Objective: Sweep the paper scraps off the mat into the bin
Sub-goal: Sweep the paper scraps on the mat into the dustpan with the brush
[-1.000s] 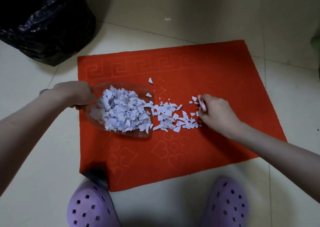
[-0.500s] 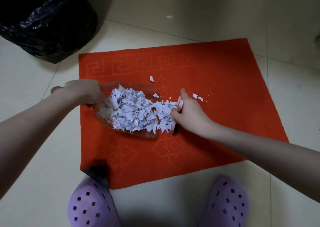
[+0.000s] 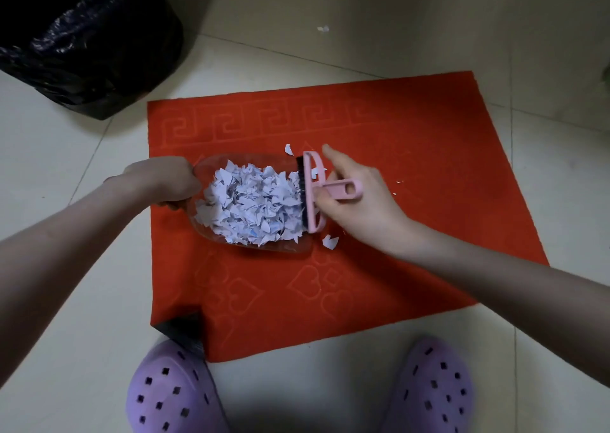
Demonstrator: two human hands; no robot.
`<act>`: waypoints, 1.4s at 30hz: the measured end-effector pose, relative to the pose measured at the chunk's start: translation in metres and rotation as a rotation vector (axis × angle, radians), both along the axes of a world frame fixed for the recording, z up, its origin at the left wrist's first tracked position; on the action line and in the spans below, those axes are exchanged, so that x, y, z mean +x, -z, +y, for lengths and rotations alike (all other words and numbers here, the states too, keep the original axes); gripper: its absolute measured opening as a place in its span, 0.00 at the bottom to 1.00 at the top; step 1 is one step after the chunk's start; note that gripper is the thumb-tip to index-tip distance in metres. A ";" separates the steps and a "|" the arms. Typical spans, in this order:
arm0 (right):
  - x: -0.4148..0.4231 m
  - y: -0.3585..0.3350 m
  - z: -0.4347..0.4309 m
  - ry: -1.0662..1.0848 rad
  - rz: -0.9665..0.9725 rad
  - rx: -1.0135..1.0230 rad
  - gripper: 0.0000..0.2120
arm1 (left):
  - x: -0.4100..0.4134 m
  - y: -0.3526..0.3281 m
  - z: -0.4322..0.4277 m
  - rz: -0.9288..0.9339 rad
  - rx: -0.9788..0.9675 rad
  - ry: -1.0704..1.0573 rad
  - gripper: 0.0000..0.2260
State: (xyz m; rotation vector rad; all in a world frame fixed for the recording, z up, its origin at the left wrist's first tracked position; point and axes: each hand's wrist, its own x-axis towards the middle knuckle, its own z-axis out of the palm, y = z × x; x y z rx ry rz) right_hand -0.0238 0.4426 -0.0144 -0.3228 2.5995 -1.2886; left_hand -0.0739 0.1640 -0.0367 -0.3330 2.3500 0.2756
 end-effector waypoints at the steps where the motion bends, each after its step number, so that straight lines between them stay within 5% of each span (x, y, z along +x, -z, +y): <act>1: -0.003 -0.001 0.008 -0.011 0.050 0.030 0.24 | 0.000 0.001 -0.001 -0.001 0.007 -0.005 0.13; 5: -0.020 0.002 0.044 0.054 0.142 0.117 0.12 | 0.005 0.005 -0.001 -0.012 0.012 -0.013 0.13; 14: -0.037 0.028 0.078 0.193 0.149 0.457 0.11 | -0.001 -0.002 -0.011 -0.008 0.007 -0.083 0.13; 18: -0.031 0.036 0.053 0.048 0.136 0.428 0.09 | 0.001 0.000 -0.011 -0.017 0.008 -0.099 0.13; 24: -0.031 0.013 0.032 0.131 0.117 0.061 0.11 | 0.002 -0.002 -0.004 -0.010 0.023 -0.096 0.14; 28: -0.040 0.005 0.058 0.202 0.198 0.244 0.13 | 0.002 -0.006 -0.003 -0.009 0.012 -0.088 0.15; 31: -0.045 0.016 0.081 0.224 0.207 0.477 0.24 | 0.003 -0.007 -0.002 -0.010 0.019 -0.082 0.16; 34: -0.037 0.033 0.088 0.171 0.140 0.585 0.16 | 0.003 -0.008 -0.001 -0.019 0.028 -0.085 0.15; 38: -0.015 0.033 0.065 0.022 0.105 0.415 0.10 | 0.002 -0.008 -0.001 -0.014 0.029 -0.091 0.15; 42: -0.013 0.016 0.056 0.153 0.126 0.137 0.11 | 0.004 -0.005 -0.003 -0.013 0.027 -0.103 0.15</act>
